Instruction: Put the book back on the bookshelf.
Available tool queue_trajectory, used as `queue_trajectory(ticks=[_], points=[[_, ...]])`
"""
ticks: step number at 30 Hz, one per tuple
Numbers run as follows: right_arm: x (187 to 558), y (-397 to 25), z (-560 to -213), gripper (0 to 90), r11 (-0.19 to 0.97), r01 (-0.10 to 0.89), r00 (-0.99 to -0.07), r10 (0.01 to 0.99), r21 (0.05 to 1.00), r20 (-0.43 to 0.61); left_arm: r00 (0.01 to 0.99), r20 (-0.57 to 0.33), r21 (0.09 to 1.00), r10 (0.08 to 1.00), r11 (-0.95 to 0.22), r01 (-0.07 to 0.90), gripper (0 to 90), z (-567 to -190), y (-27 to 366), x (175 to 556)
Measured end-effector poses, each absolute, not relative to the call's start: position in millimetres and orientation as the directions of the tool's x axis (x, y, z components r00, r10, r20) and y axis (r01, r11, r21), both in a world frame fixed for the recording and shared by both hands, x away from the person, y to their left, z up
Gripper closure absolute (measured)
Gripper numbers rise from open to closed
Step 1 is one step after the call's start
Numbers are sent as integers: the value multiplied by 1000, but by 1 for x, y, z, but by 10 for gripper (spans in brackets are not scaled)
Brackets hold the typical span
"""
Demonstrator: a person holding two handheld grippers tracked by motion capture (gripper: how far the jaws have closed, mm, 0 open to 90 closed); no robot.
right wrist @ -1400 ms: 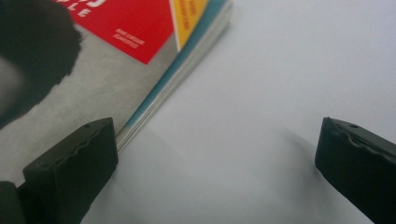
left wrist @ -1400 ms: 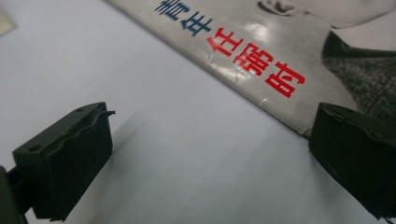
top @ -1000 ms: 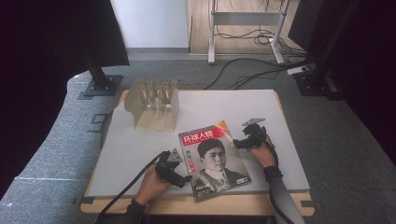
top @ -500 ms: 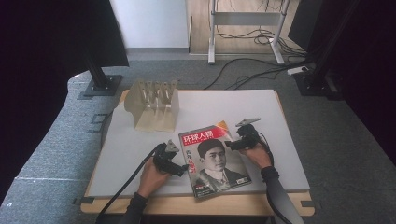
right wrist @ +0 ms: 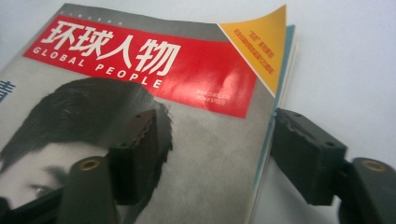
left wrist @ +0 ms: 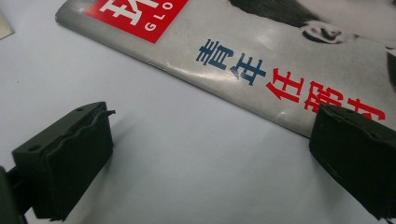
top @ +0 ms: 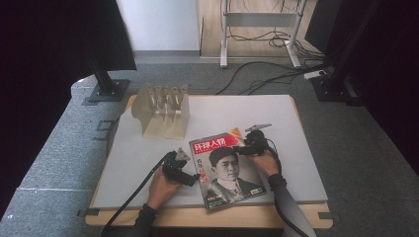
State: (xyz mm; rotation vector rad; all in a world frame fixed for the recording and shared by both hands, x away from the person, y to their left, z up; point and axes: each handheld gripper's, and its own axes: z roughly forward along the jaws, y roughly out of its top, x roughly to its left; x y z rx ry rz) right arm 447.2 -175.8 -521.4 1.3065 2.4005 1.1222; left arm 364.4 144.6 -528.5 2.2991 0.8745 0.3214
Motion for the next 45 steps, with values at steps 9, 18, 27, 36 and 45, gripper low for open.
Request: queue_trajectory(ticks=[9, 18, 27, 36, 45], points=[[433, -184, -511, 495, 327, 636, -649, 716, 699, 257, 748, -2, 650, 664, -567, 505, 0, -529, 145, 364], [456, -156, -509, 611, 433, 594, -680, 721, 678, 136, 748, -2, 650, 664, -567, 505, 0, -529, 145, 364], [442, -152, -491, 842, 485, 552, -701, 710, 678, 63, 747, -2, 651, 664, -566, 505, 0, -528, 145, 364], [421, -144, -461, 857, 538, 478, -747, 665, 694, -1, 749, -7, 648, 662, -568, 508, 0, -528, 145, 364], [401, -137, -433, 861, 556, 401, -773, 632, 728, -57, 740, -48, 639, 671, -549, 539, 28, -523, 148, 363]])
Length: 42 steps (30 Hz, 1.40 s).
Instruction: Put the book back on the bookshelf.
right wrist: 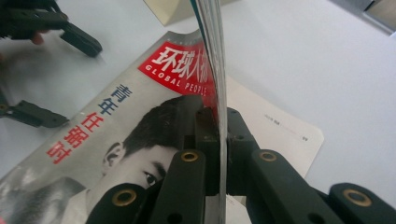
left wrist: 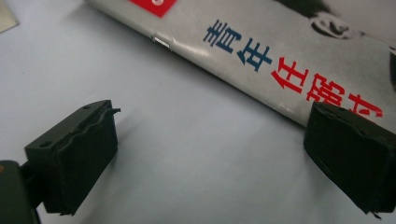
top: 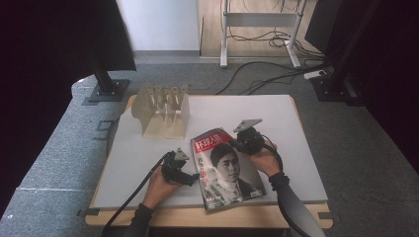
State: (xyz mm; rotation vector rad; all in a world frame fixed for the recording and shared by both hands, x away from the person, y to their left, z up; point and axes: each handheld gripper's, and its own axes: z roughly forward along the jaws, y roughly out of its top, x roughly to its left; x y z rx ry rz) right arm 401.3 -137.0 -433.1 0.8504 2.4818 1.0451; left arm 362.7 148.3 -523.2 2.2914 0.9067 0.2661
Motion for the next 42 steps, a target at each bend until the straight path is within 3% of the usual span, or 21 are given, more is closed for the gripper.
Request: queue_trajectory(ticks=[6, 16, 23, 26, 34, 42], points=[[396, -140, -418, 862, 547, 379, -781, 621, 747, -59, 749, -146, 678, 646, -486, 552, 68, -515, 149, 367], [388, -140, -403, 862, 541, 339, -796, 601, 770, -71, 793, -172, 667, 584, -523, 530, 122, -512, 138, 378], [385, -139, -397, 861, 541, 314, -811, 580, 780, -75, 823, -271, 674, 500, -512, 533, 152, -512, 130, 391], [385, -140, -396, 861, 537, 313, -811, 581, 783, -73, 815, -267, 678, 514, -501, 538, 175, -508, 130, 390], [388, -150, -388, 860, 478, 323, -806, 591, 816, -27, 823, -141, 730, 550, -504, 462, 362, -480, 133, 384], [388, -152, -378, 860, 464, 303, -808, 588, 832, -33, 813, -131, 742, 568, -487, 460, 530, -459, 131, 387]])
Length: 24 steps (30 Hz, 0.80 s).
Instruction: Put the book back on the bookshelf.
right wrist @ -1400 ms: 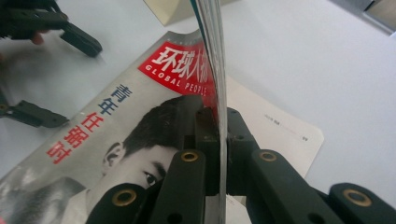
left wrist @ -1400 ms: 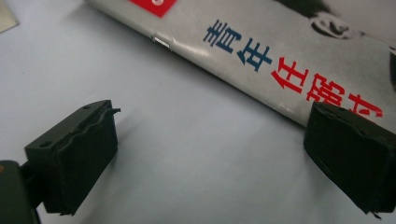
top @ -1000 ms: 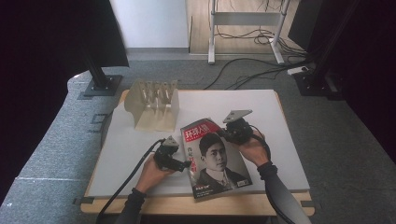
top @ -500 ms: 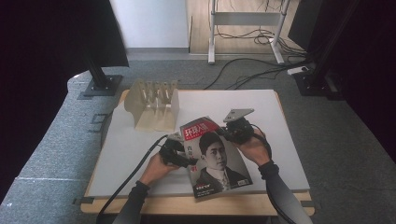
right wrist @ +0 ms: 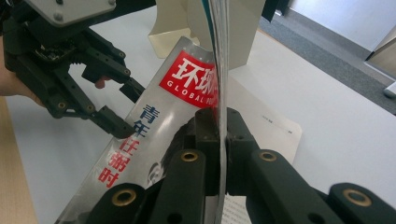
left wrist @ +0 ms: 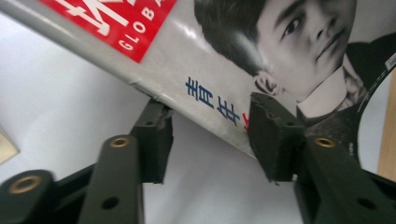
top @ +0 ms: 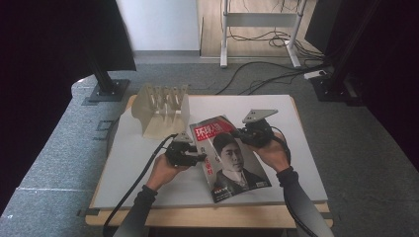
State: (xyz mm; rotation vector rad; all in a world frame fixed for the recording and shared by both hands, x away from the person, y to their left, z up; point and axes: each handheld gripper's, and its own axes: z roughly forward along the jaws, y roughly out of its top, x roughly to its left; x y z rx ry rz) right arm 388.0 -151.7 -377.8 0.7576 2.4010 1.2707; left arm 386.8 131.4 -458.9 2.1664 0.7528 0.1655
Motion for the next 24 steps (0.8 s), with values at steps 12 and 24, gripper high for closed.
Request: queue_trajectory(ticks=[12, 24], points=[[390, -153, -368, 860, 458, 283, -805, 591, 843, -51, 797, -165, 748, 581, -454, 485, 717, -440, 133, 392], [397, -160, -359, 849, 421, 262, -775, 628, 868, -70, 792, 23, 808, 611, -478, 345, 800, -402, 144, 381]])
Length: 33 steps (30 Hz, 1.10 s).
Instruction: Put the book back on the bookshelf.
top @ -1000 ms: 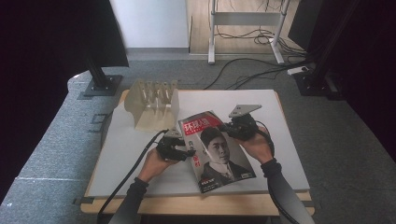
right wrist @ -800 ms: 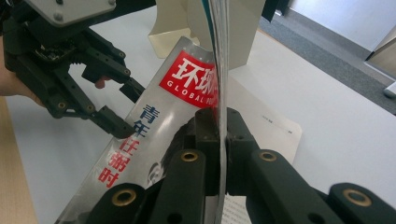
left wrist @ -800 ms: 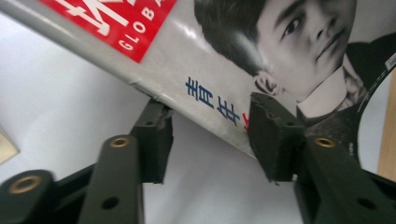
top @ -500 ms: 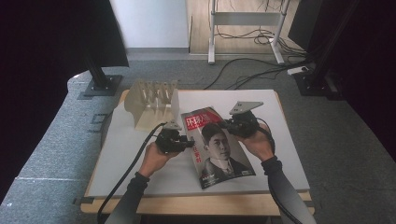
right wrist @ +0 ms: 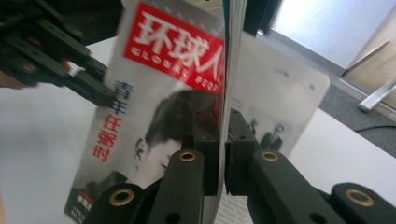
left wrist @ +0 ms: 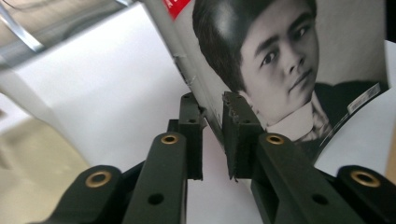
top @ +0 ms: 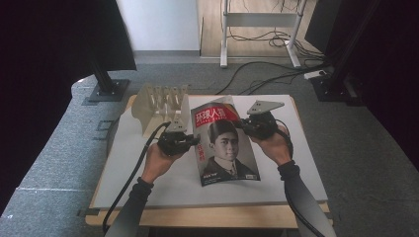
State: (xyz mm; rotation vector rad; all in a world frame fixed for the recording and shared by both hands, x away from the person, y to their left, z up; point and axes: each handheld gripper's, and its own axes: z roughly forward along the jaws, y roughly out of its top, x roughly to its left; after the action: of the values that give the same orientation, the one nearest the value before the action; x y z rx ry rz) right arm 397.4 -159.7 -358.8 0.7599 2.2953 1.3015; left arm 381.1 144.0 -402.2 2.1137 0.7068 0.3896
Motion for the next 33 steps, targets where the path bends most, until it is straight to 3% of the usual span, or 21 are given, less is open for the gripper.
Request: queue_trajectory(ticks=[3, 8, 13, 28, 33], points=[[399, -161, -358, 850, 409, 254, -760, 645, 876, -81, 774, 79, 834, 628, -466, 294, 830, -395, 149, 376], [398, -168, -366, 853, 388, 258, -746, 662, 885, -73, 791, 89, 852, 605, -457, 253, 837, -394, 151, 363], [381, -182, -366, 853, 366, 241, -766, 640, 899, -56, 816, 149, 848, 558, -497, 185, 763, -387, 143, 351], [370, -192, -367, 841, 369, 223, -787, 614, 902, -57, 840, 122, 829, 529, -520, 207, 714, -351, 117, 371], [371, -193, -369, 807, 392, 236, -778, 625, 889, -68, 865, 78, 796, 496, -553, 245, 843, -347, 120, 376]])
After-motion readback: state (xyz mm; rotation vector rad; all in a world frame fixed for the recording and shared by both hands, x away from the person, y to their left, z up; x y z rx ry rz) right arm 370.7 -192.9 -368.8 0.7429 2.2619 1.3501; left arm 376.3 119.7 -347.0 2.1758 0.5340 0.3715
